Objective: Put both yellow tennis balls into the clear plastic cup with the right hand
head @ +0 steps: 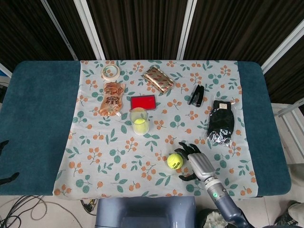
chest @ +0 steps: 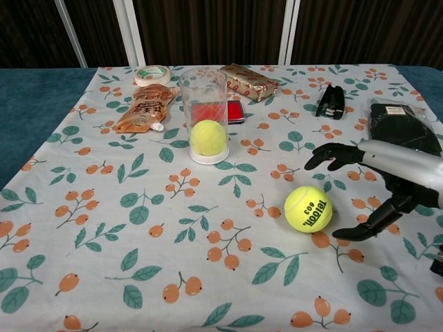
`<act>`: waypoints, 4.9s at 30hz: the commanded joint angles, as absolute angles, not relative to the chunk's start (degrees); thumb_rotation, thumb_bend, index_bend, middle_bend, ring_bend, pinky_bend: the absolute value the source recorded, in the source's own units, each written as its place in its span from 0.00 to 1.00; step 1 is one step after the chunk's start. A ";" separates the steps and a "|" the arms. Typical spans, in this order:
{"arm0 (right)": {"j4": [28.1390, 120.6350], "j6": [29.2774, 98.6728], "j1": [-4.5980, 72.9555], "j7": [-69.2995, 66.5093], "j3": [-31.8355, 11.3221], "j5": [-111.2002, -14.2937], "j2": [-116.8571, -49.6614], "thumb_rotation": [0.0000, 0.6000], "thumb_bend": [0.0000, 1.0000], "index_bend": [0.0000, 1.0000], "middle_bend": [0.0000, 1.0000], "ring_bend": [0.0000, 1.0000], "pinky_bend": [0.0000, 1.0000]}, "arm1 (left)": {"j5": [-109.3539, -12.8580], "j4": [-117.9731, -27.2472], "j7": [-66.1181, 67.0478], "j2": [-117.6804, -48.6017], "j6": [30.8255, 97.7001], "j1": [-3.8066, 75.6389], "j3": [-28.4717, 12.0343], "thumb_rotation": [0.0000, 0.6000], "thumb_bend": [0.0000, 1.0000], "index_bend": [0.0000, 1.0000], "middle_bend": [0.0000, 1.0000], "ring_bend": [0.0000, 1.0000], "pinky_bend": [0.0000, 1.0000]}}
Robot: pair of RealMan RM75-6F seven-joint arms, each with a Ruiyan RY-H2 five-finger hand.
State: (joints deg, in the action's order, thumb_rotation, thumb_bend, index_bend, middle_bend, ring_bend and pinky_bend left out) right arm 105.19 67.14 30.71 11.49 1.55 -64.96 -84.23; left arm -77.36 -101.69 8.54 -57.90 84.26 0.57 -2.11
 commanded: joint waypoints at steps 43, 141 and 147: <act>101.61 65.02 33.32 22.35 -11.69 -55.53 -88.82 1.00 0.61 0.56 0.40 0.58 0.44 | -76.72 -101.85 7.83 -57.36 84.14 0.59 -2.27 1.00 0.04 0.18 0.00 0.00 0.06; 106.79 84.49 18.78 5.78 5.86 -80.98 -61.16 1.00 0.24 0.16 0.10 0.17 0.00 | -82.57 -97.18 5.15 -59.53 87.08 0.86 -1.97 1.00 0.04 0.12 0.00 0.00 0.06; 102.41 89.45 12.92 4.14 7.87 -83.39 -63.06 1.00 0.24 0.16 0.10 0.17 0.00 | -86.46 -95.12 3.70 -60.03 87.81 1.19 -1.07 1.00 0.04 0.12 0.00 0.00 0.09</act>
